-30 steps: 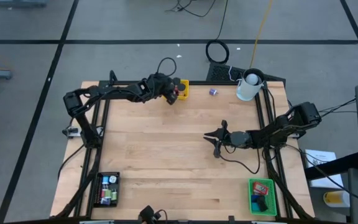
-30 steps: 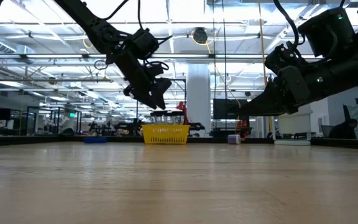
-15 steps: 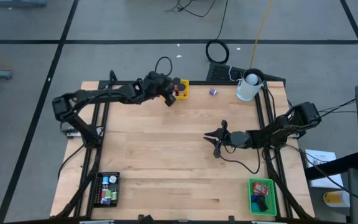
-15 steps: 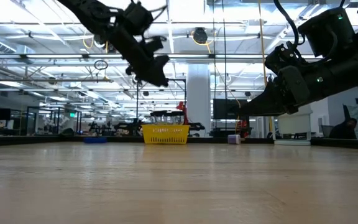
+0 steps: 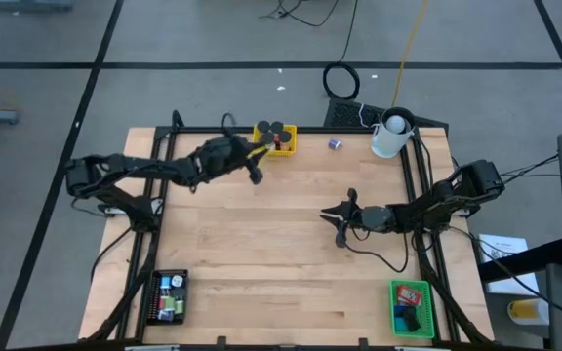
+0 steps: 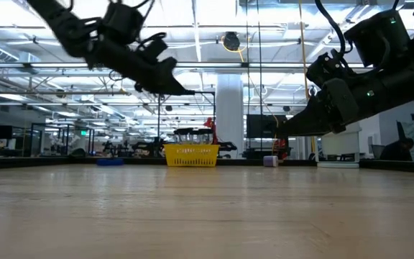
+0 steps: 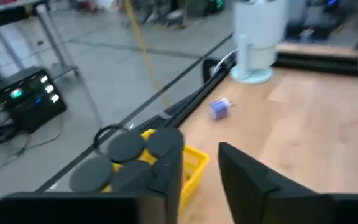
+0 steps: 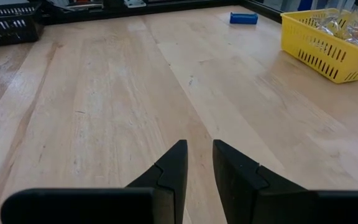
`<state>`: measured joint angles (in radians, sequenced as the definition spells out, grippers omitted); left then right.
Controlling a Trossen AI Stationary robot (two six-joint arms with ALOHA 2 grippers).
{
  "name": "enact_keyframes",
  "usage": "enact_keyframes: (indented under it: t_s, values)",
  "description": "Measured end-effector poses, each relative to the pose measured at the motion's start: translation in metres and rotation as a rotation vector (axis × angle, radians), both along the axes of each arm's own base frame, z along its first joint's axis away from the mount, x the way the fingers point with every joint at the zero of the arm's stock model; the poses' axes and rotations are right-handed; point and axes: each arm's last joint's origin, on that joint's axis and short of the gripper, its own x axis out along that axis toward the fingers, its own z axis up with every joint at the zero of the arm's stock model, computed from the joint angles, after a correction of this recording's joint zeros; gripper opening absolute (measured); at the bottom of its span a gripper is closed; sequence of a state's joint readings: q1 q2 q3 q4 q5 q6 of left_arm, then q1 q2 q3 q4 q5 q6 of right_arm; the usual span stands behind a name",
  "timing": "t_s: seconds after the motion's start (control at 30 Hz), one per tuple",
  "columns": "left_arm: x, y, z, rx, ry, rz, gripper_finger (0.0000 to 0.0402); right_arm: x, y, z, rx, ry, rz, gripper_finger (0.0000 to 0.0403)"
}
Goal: Pick & Place Office items
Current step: Put the purple charger adapter into the black bin
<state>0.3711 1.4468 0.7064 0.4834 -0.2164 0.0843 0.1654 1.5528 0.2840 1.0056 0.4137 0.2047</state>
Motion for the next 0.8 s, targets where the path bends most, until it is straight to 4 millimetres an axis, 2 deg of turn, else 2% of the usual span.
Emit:
enact_keyframes:
  t_s: [0.1, 0.23, 0.33, 0.53, 0.67, 0.8]
  values:
    - [-0.014, -0.008, -0.008, -0.024, -0.042, -0.076, 0.0071, 0.0, 0.0, 0.0, 0.0, 0.0, -0.001, 0.0071]
    - [-0.02, -0.007, -0.013, -0.227, -0.073, -0.164, 0.0034, 0.0, 0.0, 0.001, -0.003, -0.014, 0.001, 0.0071]
    - [-0.023, -0.011, -0.012, -0.209, -0.01, -0.204, 0.0009, 0.0, 0.0, 0.001, -0.004, -0.012, 0.001, 0.0071]
    - [-0.038, -0.032, -0.037, -0.146, 0.134, -0.114, 0.0008, 0.0, 0.0, 0.0, -0.013, 0.0, 0.002, 0.007]
    - [-0.049, -0.044, -0.053, -0.171, 0.102, -0.076, 0.0004, -0.001, -0.001, -0.002, -0.001, 0.017, -0.021, 0.0066]
    - [-0.063, -0.061, -0.066, -0.082, -0.021, -0.154, 0.0012, -0.003, -0.004, -0.003, -0.026, 0.03, -0.139, 0.0031]
